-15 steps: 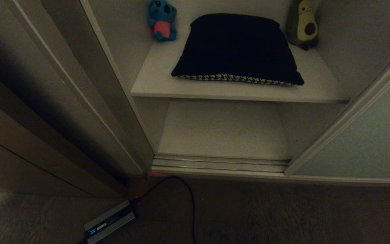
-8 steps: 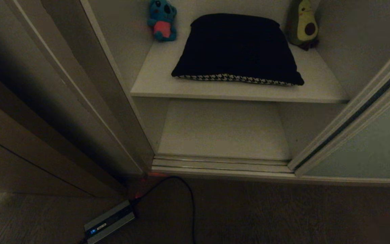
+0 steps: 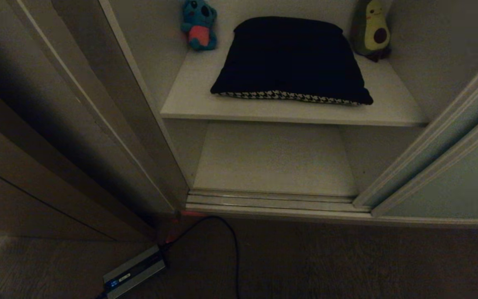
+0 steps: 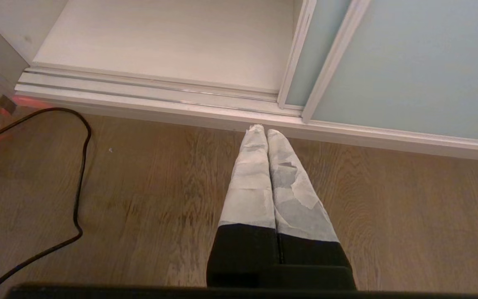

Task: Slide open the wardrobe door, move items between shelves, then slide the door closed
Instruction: Open the door

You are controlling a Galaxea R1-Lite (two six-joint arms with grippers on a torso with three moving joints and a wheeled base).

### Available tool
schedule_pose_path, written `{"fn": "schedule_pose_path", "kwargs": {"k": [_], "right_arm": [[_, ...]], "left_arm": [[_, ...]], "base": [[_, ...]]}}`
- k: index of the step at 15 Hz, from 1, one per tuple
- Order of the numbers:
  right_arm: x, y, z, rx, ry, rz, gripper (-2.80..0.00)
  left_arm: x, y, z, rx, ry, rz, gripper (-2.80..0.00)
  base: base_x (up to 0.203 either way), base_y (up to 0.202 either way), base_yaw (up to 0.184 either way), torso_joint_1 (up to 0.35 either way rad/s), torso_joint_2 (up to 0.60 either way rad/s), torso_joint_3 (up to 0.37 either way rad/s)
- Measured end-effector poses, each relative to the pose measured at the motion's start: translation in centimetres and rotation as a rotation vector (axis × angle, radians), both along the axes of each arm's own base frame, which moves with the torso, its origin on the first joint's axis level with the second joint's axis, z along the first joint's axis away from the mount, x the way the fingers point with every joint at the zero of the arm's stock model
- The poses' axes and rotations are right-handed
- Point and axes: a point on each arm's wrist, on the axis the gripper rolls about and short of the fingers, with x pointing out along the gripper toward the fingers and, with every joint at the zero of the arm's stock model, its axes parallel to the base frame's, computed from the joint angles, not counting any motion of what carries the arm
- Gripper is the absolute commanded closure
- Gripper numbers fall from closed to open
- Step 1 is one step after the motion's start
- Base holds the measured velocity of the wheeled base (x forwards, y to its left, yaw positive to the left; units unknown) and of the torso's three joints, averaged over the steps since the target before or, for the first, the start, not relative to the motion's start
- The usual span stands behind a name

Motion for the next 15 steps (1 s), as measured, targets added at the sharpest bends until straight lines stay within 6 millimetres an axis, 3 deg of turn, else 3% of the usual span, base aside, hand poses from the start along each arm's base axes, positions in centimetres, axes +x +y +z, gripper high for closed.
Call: {"fn": "schedule_pose_path", "kwargs": {"k": [7, 15], "right_arm": [[0.0, 0.0, 0.0, 0.0, 0.0, 0.0, 0.0], [0.0, 0.0, 0.0, 0.0, 0.0, 0.0, 0.0]], "left_arm": [[-1.8, 0.3, -4.9, -0.09, 0.033, 0.025, 0.0], [-2.0, 0.3, -5.5, -0.099, 0.023, 0.035, 0.0]], "base": [[0.0, 0.0, 0.0, 0.0, 0.0, 0.0], [0.0, 0.0, 0.0, 0.0, 0.0, 0.0]]}}
